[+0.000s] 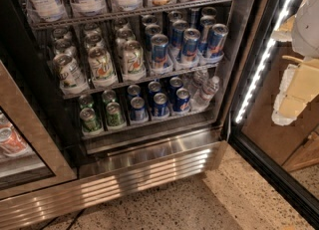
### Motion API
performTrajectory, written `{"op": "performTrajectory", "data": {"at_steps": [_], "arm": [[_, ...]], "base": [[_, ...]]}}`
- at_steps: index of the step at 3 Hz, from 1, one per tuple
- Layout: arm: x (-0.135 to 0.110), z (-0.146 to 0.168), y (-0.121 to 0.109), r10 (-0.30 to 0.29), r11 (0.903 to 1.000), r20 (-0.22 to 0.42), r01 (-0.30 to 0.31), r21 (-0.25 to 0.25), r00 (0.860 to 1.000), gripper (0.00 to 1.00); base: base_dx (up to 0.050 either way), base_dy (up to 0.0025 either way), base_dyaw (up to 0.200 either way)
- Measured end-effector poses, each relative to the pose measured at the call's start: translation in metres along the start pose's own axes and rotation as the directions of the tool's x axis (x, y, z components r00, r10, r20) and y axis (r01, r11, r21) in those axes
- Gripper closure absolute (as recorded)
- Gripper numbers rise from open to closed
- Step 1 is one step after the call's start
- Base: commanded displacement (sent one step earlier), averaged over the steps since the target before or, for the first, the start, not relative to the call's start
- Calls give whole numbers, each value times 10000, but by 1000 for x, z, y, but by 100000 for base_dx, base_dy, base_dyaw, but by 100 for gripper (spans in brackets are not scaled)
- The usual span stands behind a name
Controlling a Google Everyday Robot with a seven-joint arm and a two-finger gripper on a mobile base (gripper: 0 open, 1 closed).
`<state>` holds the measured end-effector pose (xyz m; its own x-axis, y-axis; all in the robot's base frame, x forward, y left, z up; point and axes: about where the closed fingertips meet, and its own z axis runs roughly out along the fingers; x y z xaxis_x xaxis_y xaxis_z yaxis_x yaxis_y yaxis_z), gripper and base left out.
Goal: Close right fridge door
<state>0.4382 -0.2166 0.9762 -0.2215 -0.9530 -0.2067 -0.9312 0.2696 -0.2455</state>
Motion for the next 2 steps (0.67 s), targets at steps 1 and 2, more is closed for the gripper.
{"op": "performTrajectory", "data": {"at_steps": [1,2], "arm": [[0,0,0,0,10000,0,0,0,10000,0],[0,0,0,0,10000,0,0,0,10000,0]], "base": [[-4997,-8,56],[-5002,0,0]]}}
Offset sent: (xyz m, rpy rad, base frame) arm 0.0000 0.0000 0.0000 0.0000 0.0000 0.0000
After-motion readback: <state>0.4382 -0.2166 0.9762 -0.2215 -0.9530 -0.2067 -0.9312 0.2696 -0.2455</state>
